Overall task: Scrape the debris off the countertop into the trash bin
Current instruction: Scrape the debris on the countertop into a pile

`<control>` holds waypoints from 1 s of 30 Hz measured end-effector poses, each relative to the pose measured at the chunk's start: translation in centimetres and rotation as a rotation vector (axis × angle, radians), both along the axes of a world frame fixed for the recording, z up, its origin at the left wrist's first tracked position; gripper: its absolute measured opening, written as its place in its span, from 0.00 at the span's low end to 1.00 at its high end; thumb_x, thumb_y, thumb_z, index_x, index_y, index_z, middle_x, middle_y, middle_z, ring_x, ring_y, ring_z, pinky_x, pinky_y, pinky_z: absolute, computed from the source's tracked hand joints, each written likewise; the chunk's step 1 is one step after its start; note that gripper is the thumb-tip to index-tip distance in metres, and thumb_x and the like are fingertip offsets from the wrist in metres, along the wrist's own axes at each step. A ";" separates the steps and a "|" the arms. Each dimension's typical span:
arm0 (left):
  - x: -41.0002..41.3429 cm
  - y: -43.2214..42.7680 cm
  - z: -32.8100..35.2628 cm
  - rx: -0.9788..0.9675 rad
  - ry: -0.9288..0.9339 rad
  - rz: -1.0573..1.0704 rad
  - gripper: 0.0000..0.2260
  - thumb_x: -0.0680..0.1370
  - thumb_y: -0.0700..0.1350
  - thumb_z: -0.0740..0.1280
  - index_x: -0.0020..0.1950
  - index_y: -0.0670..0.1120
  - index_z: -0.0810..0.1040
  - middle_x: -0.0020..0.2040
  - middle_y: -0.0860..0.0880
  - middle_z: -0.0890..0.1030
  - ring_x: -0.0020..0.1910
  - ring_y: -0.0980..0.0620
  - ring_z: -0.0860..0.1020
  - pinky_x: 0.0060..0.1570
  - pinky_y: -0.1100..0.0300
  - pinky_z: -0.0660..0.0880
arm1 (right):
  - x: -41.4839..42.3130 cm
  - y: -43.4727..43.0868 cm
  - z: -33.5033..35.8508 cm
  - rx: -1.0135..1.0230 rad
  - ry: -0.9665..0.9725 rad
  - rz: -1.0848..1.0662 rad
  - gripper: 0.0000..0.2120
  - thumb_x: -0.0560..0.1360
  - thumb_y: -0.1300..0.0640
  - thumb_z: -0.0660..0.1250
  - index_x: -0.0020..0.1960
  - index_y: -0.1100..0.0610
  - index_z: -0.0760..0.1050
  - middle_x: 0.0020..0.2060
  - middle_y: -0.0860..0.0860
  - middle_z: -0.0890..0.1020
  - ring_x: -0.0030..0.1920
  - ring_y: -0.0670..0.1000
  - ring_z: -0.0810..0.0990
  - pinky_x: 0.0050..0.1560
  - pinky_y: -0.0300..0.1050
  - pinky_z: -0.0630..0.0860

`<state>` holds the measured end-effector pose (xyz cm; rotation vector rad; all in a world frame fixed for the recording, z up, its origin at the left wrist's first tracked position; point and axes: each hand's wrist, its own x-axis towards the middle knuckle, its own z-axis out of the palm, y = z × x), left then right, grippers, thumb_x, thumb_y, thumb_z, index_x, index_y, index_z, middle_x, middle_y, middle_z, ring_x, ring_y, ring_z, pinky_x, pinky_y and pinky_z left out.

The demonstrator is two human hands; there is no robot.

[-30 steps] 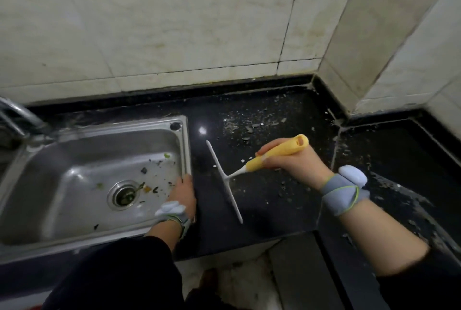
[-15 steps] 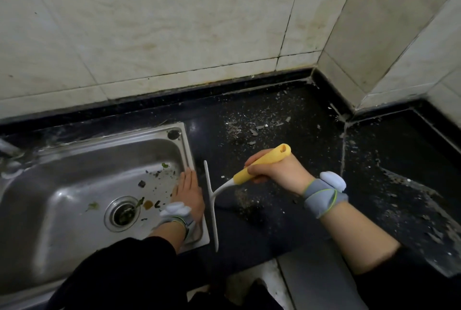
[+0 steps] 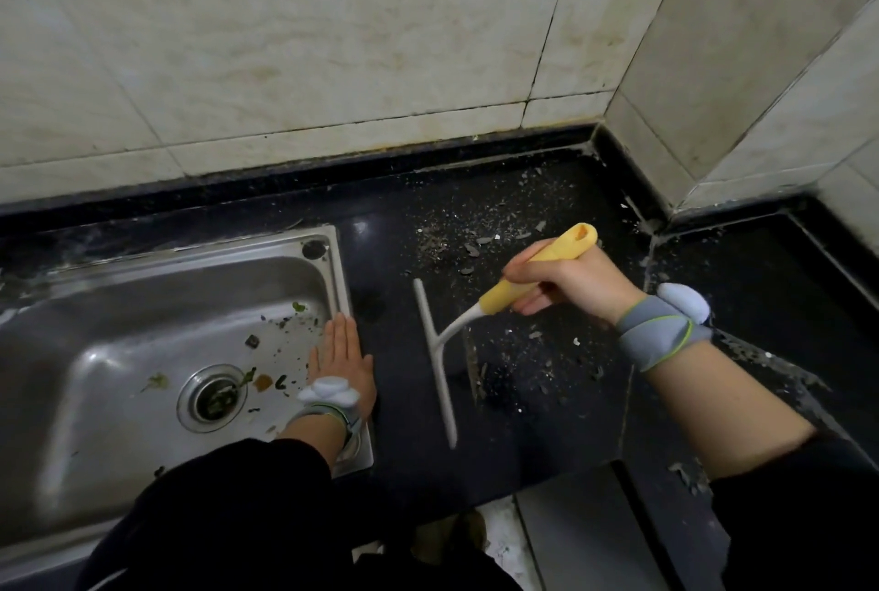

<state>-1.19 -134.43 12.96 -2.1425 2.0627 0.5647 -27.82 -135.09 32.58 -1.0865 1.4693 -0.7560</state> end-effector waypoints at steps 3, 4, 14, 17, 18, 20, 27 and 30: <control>-0.2 0.0 0.0 -0.001 -0.006 0.006 0.28 0.83 0.50 0.47 0.78 0.44 0.37 0.78 0.48 0.37 0.78 0.51 0.41 0.75 0.51 0.45 | 1.7 0.3 -1.4 0.011 -0.050 0.049 0.10 0.74 0.61 0.70 0.47 0.70 0.79 0.38 0.65 0.83 0.32 0.57 0.82 0.33 0.45 0.82; -0.3 0.1 -0.1 -0.006 -0.019 0.009 0.28 0.83 0.50 0.47 0.78 0.44 0.38 0.79 0.48 0.38 0.78 0.50 0.41 0.75 0.51 0.45 | 2.0 0.5 -1.9 0.021 -0.050 0.065 0.11 0.74 0.61 0.70 0.48 0.71 0.78 0.38 0.66 0.83 0.32 0.57 0.82 0.33 0.45 0.82; -0.9 0.0 0.7 0.031 -0.108 0.010 0.27 0.84 0.50 0.46 0.78 0.43 0.37 0.79 0.48 0.38 0.78 0.50 0.41 0.75 0.51 0.46 | -4.6 0.5 -1.3 0.144 0.066 0.082 0.03 0.73 0.68 0.69 0.46 0.64 0.80 0.36 0.61 0.85 0.34 0.55 0.85 0.38 0.45 0.83; -0.8 -0.1 0.8 0.042 -0.122 0.006 0.27 0.84 0.49 0.45 0.78 0.43 0.37 0.79 0.48 0.38 0.78 0.50 0.41 0.75 0.50 0.47 | -6.7 0.2 -0.2 0.137 0.117 0.045 0.02 0.73 0.67 0.70 0.45 0.64 0.80 0.36 0.63 0.84 0.33 0.54 0.85 0.37 0.45 0.83; -0.9 -0.1 0.9 0.048 -0.132 0.006 0.27 0.84 0.49 0.45 0.78 0.43 0.37 0.79 0.47 0.38 0.78 0.50 0.41 0.75 0.50 0.47 | -7.2 0.2 0.2 0.126 0.140 0.037 0.02 0.73 0.67 0.70 0.45 0.64 0.80 0.37 0.63 0.84 0.33 0.55 0.85 0.37 0.44 0.83; -1.1 0.0 1.1 0.054 -0.145 0.002 0.26 0.84 0.49 0.45 0.78 0.43 0.37 0.79 0.47 0.38 0.78 0.50 0.40 0.75 0.50 0.47 | -7.8 0.3 0.8 0.084 0.184 0.028 0.02 0.73 0.67 0.70 0.45 0.64 0.80 0.39 0.65 0.84 0.33 0.54 0.84 0.36 0.43 0.83; -1.4 -0.4 1.6 0.101 -0.212 -0.024 0.26 0.84 0.49 0.45 0.78 0.42 0.37 0.79 0.46 0.38 0.78 0.49 0.41 0.75 0.49 0.49 | -5.2 1.5 0.2 0.083 0.055 0.116 0.04 0.73 0.68 0.69 0.47 0.67 0.79 0.37 0.62 0.84 0.34 0.55 0.84 0.36 0.43 0.83; -1.5 -0.7 1.7 0.135 -0.234 -0.028 0.26 0.84 0.49 0.44 0.78 0.41 0.37 0.78 0.46 0.38 0.78 0.49 0.40 0.75 0.48 0.48 | -4.2 1.9 -0.9 0.133 0.063 0.200 0.03 0.74 0.68 0.68 0.47 0.65 0.79 0.39 0.61 0.84 0.35 0.55 0.84 0.36 0.42 0.82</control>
